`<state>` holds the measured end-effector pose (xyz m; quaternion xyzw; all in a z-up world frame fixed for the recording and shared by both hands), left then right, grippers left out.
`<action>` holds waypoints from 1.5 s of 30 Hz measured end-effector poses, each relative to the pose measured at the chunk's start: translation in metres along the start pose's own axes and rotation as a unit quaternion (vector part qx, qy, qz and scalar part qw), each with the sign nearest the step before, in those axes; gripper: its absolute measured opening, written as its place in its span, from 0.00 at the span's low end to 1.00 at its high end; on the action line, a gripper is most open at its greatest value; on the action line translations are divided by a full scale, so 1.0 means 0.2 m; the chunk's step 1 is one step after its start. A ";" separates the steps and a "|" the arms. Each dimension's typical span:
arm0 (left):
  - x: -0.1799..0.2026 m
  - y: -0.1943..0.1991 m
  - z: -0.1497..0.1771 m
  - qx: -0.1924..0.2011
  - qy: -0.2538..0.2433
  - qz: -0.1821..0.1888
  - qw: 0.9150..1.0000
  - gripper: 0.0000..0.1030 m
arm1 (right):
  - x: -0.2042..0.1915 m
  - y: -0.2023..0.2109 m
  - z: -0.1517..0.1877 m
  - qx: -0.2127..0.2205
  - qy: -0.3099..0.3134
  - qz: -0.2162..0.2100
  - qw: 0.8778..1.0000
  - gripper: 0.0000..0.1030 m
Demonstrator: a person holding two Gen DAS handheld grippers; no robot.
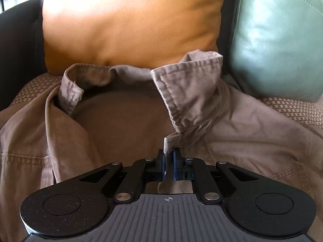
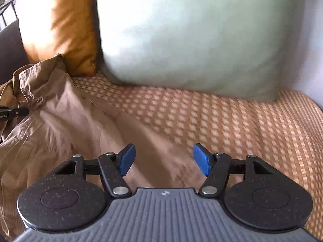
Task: Fold clothes
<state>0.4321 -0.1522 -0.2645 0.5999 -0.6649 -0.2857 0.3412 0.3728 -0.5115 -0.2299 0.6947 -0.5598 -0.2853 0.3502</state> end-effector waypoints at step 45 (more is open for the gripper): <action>0.12 0.06 -0.23 0.024 -0.061 -0.082 0.994 0.21 | 0.10 0.48 0.17 0.074 -0.122 -0.048 0.989 0.59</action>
Point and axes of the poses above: each gripper's, at about its wrist camera, not at the fingertips, and y roughly against the way its jaws point, x to its right, z to its underside, the point moved 6 cm from there along -y, roughly the way its jaws point, and after that the axes turned 4 degrees about y, right-handed, at the moved point
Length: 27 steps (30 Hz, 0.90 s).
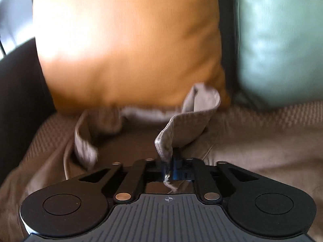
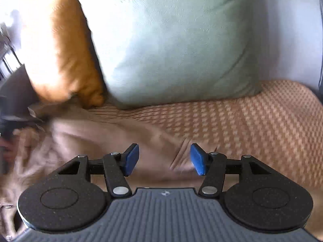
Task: Fold clothes
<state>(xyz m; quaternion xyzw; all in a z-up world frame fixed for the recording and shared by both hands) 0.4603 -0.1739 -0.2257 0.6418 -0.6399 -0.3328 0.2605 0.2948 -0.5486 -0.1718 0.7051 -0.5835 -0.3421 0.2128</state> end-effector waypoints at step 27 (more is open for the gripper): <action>0.10 1.05 1.29 -0.137 0.099 0.182 0.969 0.60 | -1.11 0.65 1.25 -0.073 -0.022 -0.188 0.979 0.32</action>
Point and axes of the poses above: each gripper's, at about its wrist camera, not at the fingertips, and y roughly against the way its jaws point, x to its right, z to its underside, the point moved 6 cm from there along -y, roughly the way its jaws point, and after that the axes turned 4 degrees about y, right-handed, at the moved point
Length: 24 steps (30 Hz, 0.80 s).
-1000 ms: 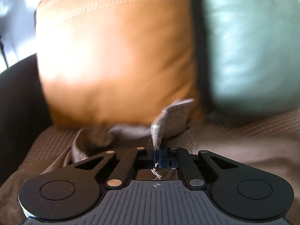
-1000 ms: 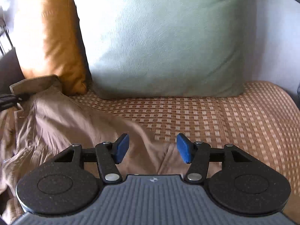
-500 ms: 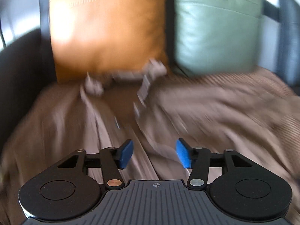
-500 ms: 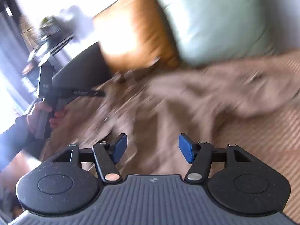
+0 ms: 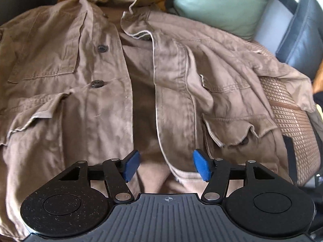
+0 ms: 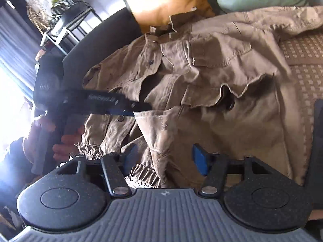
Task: Fold clothes
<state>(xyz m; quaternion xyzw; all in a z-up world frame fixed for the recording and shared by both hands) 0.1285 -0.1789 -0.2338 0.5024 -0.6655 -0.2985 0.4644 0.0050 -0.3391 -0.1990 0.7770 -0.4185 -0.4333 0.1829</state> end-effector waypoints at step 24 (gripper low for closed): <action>-0.96 0.91 0.53 0.226 0.176 -0.157 0.945 0.63 | 0.04 0.53 0.31 0.073 0.069 0.107 0.989 0.50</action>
Point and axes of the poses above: each gripper's, at about its wrist camera, not at the fingertips, and y roughly against the way its jaws point, x to its right, z to its underside, the point moved 6 cm from there along -y, roughly the way its jaws point, and after that the axes turned 4 degrees about y, right-handed, at the moved point
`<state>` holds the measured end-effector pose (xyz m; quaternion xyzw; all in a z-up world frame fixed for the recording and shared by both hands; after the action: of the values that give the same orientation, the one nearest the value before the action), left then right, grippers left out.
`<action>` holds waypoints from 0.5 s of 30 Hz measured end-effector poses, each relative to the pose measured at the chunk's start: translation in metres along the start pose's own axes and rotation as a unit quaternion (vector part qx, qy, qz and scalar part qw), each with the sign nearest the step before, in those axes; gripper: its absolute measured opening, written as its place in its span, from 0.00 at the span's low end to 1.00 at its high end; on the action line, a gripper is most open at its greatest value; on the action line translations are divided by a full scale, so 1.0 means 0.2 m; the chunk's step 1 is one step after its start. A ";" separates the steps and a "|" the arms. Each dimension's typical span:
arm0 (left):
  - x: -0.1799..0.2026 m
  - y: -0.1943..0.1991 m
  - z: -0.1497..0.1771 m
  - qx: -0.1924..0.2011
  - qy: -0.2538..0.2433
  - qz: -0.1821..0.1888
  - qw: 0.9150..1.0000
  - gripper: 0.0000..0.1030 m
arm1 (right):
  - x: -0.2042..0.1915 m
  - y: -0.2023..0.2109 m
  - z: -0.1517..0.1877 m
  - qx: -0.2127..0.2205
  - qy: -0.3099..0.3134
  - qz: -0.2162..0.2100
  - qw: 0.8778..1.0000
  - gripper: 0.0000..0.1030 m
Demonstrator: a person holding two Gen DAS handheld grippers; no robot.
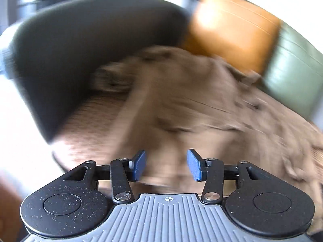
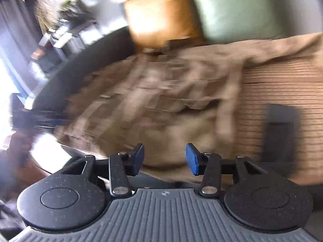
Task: Fold clothes
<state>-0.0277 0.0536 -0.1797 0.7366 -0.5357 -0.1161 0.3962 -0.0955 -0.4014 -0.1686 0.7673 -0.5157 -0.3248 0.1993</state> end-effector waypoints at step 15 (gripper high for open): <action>-0.32 -0.03 0.30 -0.022 -0.069 -0.058 0.996 0.65 | 0.02 -0.20 0.30 -0.057 0.028 0.090 0.994 0.49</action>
<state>-0.0850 0.0825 -0.2392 0.7477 -0.5156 -0.2010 0.3670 -0.1095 -0.3868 -0.2381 0.7137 -0.5576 -0.3133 0.2855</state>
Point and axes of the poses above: each gripper's, at about its wrist camera, not at the fingertips, and y roughly against the way its jaws point, x to its right, z to its underside, the point moved 6 cm from there along -y, roughly the way its jaws point, and after that the axes turned 4 degrees about y, right-handed, at the moved point
